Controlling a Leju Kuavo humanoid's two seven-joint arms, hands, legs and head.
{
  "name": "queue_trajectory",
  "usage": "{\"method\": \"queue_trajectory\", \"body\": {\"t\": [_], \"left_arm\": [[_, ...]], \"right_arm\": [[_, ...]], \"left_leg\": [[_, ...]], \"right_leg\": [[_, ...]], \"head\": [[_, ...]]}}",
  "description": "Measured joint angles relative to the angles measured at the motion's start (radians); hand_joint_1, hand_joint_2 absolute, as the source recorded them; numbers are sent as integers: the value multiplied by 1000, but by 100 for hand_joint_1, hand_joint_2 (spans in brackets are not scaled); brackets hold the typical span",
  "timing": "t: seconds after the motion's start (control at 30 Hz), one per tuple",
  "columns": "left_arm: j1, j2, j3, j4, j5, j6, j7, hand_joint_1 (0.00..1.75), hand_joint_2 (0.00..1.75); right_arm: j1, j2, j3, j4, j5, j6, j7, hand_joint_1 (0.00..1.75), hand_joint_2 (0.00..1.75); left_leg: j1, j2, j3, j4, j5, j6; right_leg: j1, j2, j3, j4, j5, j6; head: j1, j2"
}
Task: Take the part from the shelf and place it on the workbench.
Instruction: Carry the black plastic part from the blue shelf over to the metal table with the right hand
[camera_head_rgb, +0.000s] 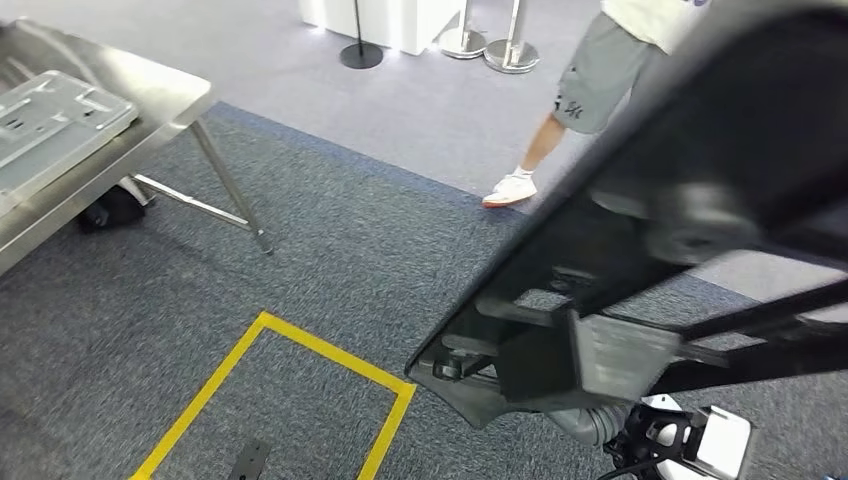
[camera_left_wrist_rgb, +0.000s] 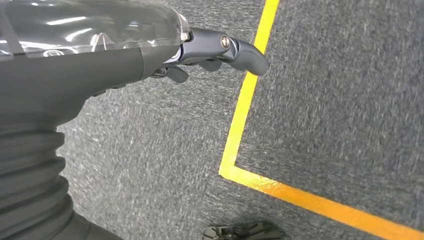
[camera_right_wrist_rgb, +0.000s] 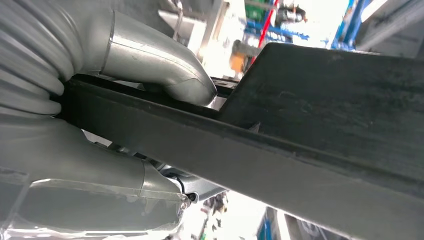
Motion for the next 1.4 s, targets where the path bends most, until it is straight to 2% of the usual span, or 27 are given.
{"method": "queue_trajectory", "body": {"t": [0.03,0.07,0.1,0.13,0.2,0.27,0.33,0.4,0.47,0.5,0.57,0.6,0.63,0.7,0.77,0.8,0.87,0.93,1.0,1.07,1.1,1.13,1.17,1.23,1.27,1.33,1.4], "left_arm": [[-1,-1,0,0,0,0,-1,0,175],[0,-1,1,0,0,0,-3,0,175],[0,-1,1,0,0,0,-4,0,175],[1,-1,2,0,0,0,-5,0,175],[0,-3,2,0,-1,1,-8,0,175],[1,-3,3,0,-1,3,-10,0,175],[8,-3,3,0,-1,4,-11,0,175],[14,-2,4,0,-1,7,-13,0,175],[15,-1,4,0,-2,9,-15,0,175],[15,-1,4,0,-2,9,-16,0,175],[20,1,4,0,-4,10,-16,0,175],[22,2,4,0,-6,10,-16,0,175],[24,3,4,0,-9,10,-16,0,175],[25,5,3,0,-16,8,-12,0,175],[24,7,2,0,-21,5,-9,0,175],[26,8,2,0,-21,4,-7,0,175],[33,8,2,0,-21,3,-3,0,175],[37,8,2,0,-18,4,0,0,175],[40,8,2,0,-14,5,1,0,175],[45,7,2,0,-12,5,1,0,175],[49,7,2,0,-12,5,1,0,175],[51,7,2,0,-13,5,1,0,175],[52,6,2,0,-14,5,2,0,175],[51,4,2,0,-17,4,3,0,175],[50,2,2,0,-18,4,3,0,175],[51,2,2,0,-18,4,4,0,175],[51,2,2,0,-18,5,4,0,175]], "right_arm": [[-1,-1,1,3,1,-1,2,175,175],[-3,-1,2,5,3,-3,3,175,175],[-5,0,3,6,6,-7,5,175,175],[-8,0,4,5,9,-11,8,175,175],[-14,0,6,2,10,-19,13,175,175],[-17,0,8,-3,7,-24,18,175,175],[-17,0,9,-10,1,-25,20,175,175],[-16,0,9,-15,-6,-25,19,175,175],[-11,0,10,-20,-13,-24,17,175,175],[-6,0,10,-21,-14,-25,16,175,175],[4,0,10,-22,-14,-28,15,175,175],[9,0,10,-22,-13,-32,15,175,175],[14,0,10,-24,-12,-37,15,175,175],[26,0,10,-28,-11,-47,15,175,175],[38,-1,11,-32,-11,-53,15,175,175],[44,-2,11,-33,-11,-54,14,175,175],[50,-2,11,-35,-10,-55,14,175,175],[56,-2,13,-37,-9,-53,13,175,175],[65,-2,14,-36,-7,-51,13,175,175],[73,-2,16,-34,-4,-51,14,175,175],[76,-2,16,-33,-1,-51,14,175,175],[79,-2,16,-33,3,-52,14,175,175],[81,-2,16,-33,6,-52,13,175,175],[86,-2,16,-34,11,-52,13,175,175],[87,-2,17,-35,13,-51,12,175,175],[87,-2,17,-37,18,-50,12,175,175],[77,-2,17,-38,20,-44,13,175,175]], "left_leg": [[0,-15,-1,1,0,0],[0,-31,-1,3,0,0],[0,-47,-1,6,0,-1],[1,-62,0,9,-2,-3],[2,-91,-5,20,-6,-10],[3,-114,-15,25,-7,-21],[7,-134,-22,23,-4,-34],[5,-101,-37,51,-25,-43],[3,-35,-87,158,-86,-50],[4,-17,-120,227,-117,-53],[7,-3,-159,309,-139,-57],[8,1,-151,295,-122,-58],[9,8,-124,243,-90,-58],[3,55,-48,100,-31,-51],[-5,91,-14,27,-14,-39],[-8,88,-14,22,-17,-33],[-6,62,-14,19,-14,-22],[-1,37,-10,12,-9,-11],[1,10,-10,12,-8,-5],[-1,-21,-10,14,-8,-3],[-1,-37,-9,16,-9,-3],[-1,-52,-9,19,-10,-3],[-1,-68,-8,22,-11,-4],[-1,-94,-11,28,-14,-10],[0,-106,-14,30,-14,-15],[4,-126,-21,29,-12,-27],[3,-111,-26,37,-20,-37]], "right_leg": [[-1,8,-29,53,-13,1],[-2,10,-42,69,-5,2],[-3,13,-36,46,22,1],[-5,21,-12,-14,63,1],[-11,65,43,-145,121,-2],[-11,92,64,-199,129,-6],[-10,72,66,-206,130,-16],[-13,47,73,-218,134,-29],[-10,18,78,-224,134,-38],[-8,3,79,-224,132,-40],[-6,-26,81,-223,128,-41],[-6,-39,83,-223,126,-40],[-6,-51,87,-223,123,-38],[-2,-74,96,-222,115,-31],[5,-95,102,-220,109,-21],[8,-107,104,-220,106,-16],[5,-112,108,-217,98,-6],[-2,-60,89,-164,60,3],[-4,-4,26,-37,-1,7],[-4,9,-31,61,-23,7],[-4,11,-37,61,-5,7],[-4,15,-24,20,30,4],[-5,29,2,-46,72,1],[-6,68,48,-159,120,-6],[-5,80,59,-187,125,-9],[-3,75,64,-199,122,-14],[-6,54,70,-209,126,-26]], "head": [[0,0],[0,0],[0,0],[0,0],[0,0],[0,0],[0,0],[0,0],[0,0],[0,0],[0,0],[0,0],[0,0],[0,0],[0,0],[0,0],[0,0],[0,0],[0,0],[0,0],[0,0],[0,0],[0,0],[0,0],[0,0],[0,0],[0,0]]}}
